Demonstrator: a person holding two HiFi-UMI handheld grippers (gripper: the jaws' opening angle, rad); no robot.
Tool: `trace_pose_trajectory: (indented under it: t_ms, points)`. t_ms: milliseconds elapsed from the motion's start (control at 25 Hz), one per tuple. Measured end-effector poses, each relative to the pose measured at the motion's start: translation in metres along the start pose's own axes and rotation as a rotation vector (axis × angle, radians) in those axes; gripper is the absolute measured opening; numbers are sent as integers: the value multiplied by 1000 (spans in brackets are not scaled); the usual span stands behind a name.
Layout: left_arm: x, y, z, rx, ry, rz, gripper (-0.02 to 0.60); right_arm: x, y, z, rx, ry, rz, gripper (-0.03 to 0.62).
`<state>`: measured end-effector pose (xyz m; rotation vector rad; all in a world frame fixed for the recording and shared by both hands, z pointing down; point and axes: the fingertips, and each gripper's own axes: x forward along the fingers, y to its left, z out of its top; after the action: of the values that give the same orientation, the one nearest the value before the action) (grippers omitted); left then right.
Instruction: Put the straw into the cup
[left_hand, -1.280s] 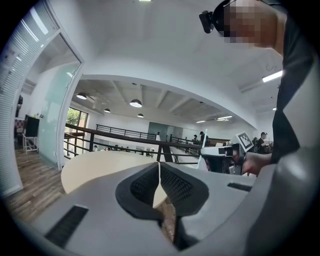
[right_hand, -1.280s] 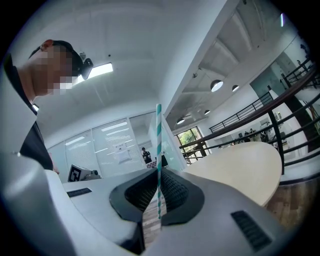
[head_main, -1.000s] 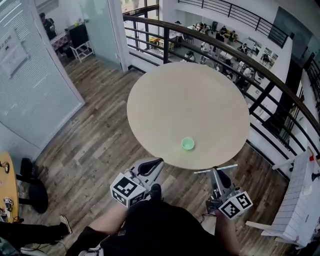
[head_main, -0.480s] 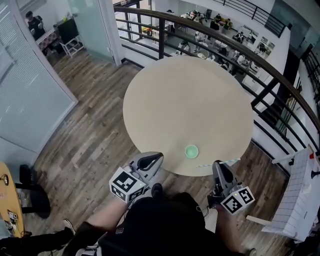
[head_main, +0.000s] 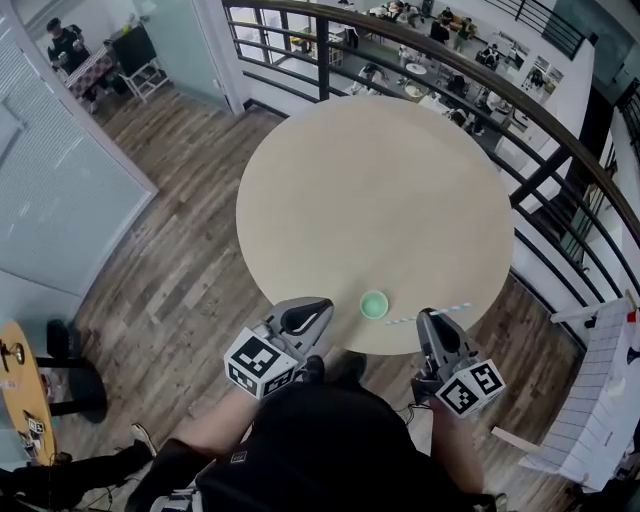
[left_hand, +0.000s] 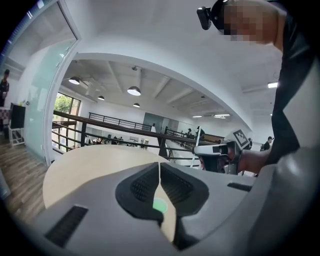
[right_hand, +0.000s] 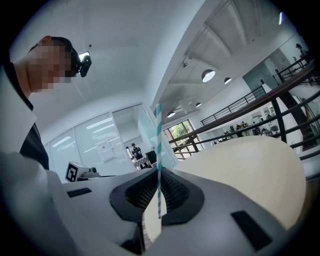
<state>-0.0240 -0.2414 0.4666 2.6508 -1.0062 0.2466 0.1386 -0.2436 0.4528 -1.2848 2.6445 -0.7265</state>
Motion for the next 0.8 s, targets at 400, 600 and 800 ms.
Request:
trace_pose_trajectory:
  t_ms: [400, 600, 800]
  points:
    - [32, 7, -32, -64, 45, 40, 15, 36, -37, -27, -13, 90, 25, 32]
    - [46, 16, -56, -74, 80, 27, 15, 54, -55, -50, -10, 138, 12, 32]
    - [61, 17, -82, -104, 112, 6, 15, 68, -69, -80, 7, 190, 4, 32]
